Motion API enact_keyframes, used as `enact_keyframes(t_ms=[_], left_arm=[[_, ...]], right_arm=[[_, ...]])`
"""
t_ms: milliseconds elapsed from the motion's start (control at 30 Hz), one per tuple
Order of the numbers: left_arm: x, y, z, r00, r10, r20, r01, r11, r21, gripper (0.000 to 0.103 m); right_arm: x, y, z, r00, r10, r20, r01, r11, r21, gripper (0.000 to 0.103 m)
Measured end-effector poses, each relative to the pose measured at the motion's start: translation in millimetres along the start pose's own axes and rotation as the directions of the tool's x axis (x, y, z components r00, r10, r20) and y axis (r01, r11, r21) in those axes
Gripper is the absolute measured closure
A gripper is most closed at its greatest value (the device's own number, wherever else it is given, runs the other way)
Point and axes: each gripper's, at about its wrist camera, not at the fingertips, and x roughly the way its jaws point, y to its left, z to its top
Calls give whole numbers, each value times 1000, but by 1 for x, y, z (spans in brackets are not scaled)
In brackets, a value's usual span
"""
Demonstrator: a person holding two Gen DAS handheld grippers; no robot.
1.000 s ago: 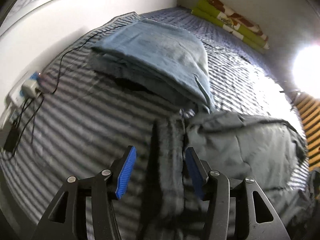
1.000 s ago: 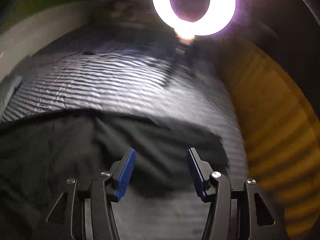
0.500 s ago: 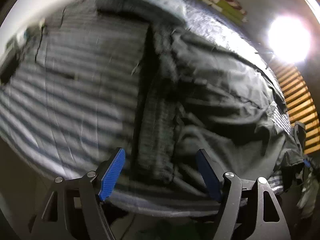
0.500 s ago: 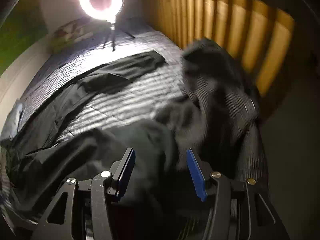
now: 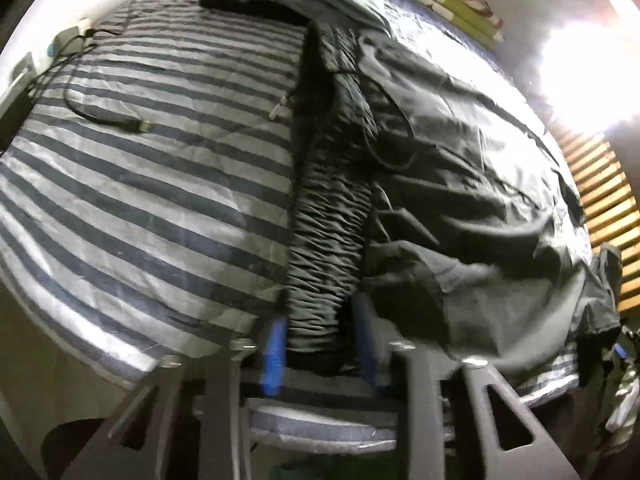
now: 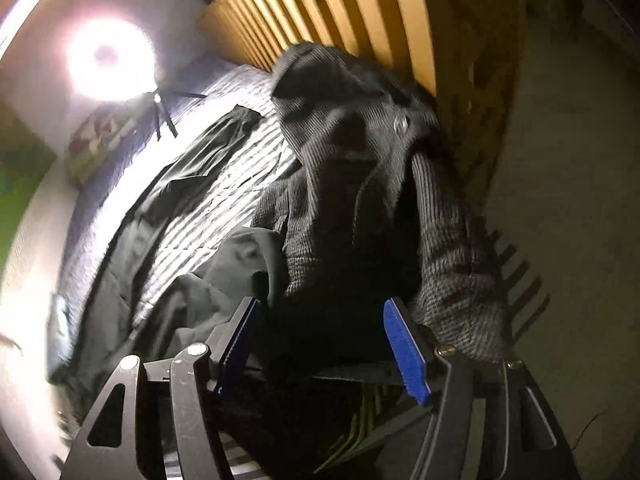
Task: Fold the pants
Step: 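Release the trousers with the left tool while the right tool grasps the black jacket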
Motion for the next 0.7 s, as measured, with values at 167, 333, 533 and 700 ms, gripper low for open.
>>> enact_keyframes(t_ms=[167,333,533,700], left_arm=[[-34,20,14,997,-48,55,51,997,-59,87],[-51,29,22,996,-34,81,40,997,-71,94],[-56,38,31,996,-22,85,30,995,-94,102],[-42,37,27,996,-67,51,72,993,-95,102]], right_arm=[[3,3,-13,994,96,-47,-94,995,44,43],[1,21,-39,983,162,-86,-164,986,-20,43],[5,27,-54,994,94,-58,-98,992,-80,43],[20,26,-51,998,55,-25,-56,996,-65,43]])
